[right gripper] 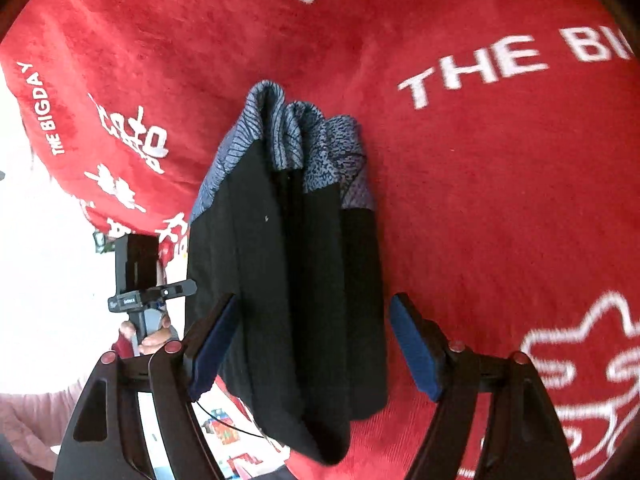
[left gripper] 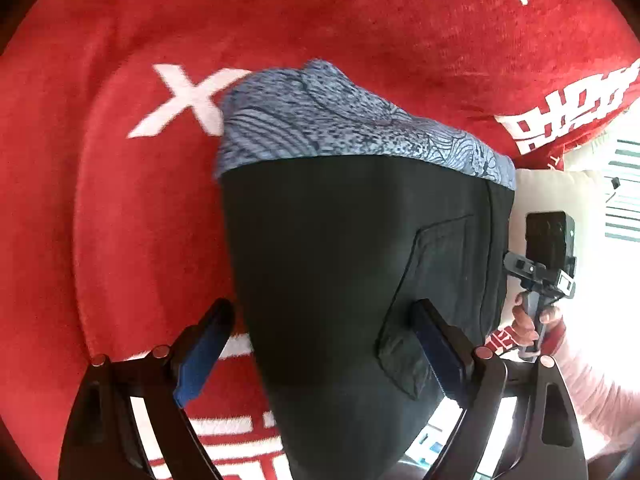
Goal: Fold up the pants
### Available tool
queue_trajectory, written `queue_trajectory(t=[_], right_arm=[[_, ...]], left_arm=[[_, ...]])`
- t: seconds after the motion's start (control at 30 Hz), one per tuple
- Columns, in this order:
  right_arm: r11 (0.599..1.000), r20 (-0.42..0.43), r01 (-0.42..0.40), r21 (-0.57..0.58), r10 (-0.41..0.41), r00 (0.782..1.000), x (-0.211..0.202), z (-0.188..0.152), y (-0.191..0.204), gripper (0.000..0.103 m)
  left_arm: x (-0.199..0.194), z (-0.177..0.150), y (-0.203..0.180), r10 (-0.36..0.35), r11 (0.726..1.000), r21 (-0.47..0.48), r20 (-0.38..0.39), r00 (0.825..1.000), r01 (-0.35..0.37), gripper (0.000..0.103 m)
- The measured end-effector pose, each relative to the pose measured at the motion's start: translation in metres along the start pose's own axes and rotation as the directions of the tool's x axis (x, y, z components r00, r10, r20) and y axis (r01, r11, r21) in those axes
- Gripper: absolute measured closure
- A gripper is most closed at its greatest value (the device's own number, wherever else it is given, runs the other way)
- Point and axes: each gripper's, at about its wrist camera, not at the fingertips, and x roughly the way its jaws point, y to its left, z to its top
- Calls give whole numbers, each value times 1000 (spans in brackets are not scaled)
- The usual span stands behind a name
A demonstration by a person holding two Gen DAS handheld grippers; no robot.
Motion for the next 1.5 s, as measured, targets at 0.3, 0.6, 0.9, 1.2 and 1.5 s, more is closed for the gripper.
queue_trajectory(t=[0.3, 0.6, 0.9, 1.2, 1.5], right_arm=[[1000, -13, 7, 6, -7, 1000, 12, 8, 9, 50], [997, 22, -52, 58, 51, 998, -2, -3, 27, 59], [994, 15, -77, 77, 76, 997, -17, -45, 50, 60], [995, 2, -35, 93, 35, 999, -8, -98, 44, 60], [987, 58, 157, 34, -159, 986, 2, -111, 37, 44]], left_arm=[[-4, -7, -26, 74, 992, 93, 95, 993, -83, 25], [-36, -25, -44, 33, 991, 125, 141, 989, -51, 41], [-46, -64, -73, 15, 991, 133, 129, 992, -32, 41], [-17, -114, -62, 117, 986, 107, 98, 988, -127, 40], [-13, -128, -52, 293, 954, 11, 180, 939, -300, 7]])
